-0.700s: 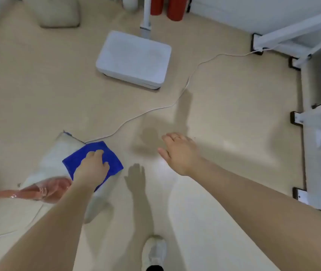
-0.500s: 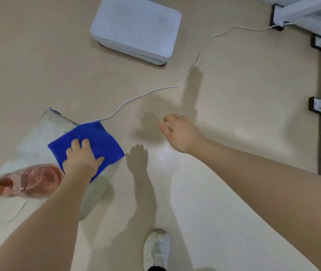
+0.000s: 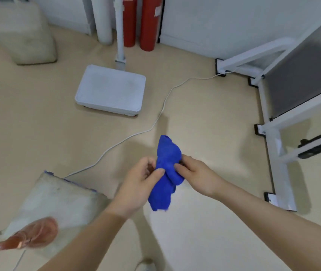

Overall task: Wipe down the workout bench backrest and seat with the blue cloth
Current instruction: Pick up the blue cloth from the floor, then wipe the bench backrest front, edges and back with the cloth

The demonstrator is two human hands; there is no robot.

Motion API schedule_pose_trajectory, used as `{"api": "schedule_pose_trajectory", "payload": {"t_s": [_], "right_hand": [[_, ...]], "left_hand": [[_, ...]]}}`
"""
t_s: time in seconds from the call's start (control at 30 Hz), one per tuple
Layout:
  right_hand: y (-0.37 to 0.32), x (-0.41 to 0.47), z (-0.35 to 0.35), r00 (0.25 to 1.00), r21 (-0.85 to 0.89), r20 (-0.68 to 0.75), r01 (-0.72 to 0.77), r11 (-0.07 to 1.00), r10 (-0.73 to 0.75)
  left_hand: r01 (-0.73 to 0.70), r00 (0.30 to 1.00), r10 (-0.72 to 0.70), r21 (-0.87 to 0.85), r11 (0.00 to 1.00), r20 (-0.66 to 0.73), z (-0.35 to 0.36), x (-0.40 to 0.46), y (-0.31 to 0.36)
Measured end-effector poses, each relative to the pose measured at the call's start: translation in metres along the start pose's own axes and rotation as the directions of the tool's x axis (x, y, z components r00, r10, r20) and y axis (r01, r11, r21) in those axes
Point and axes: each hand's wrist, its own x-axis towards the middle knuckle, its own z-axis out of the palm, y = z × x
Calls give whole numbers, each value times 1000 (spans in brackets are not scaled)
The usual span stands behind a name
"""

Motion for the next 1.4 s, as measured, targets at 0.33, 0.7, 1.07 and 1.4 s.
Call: {"api": "schedule_pose_trajectory", "payload": {"t_s": [0.33,0.7,1.07,1.4], "right_hand": [[-96,-230,-210,859,395,-509,170,903,60],[14,-400,-358,719,862,-506,400,311,476],[125,-487,-499,706,661,-701,588,466,103],[181,-490,-590,509,490,-809,307,816,294]], "left_hand": [[-147,929,148,-30,989,340,162,-46,289],[-435,862,229,426,794,453,381,-53,378],[-621,670,313,277,733,674,622,-74,396],[-685,596,251,320,655,763,695,-21,430]]}}
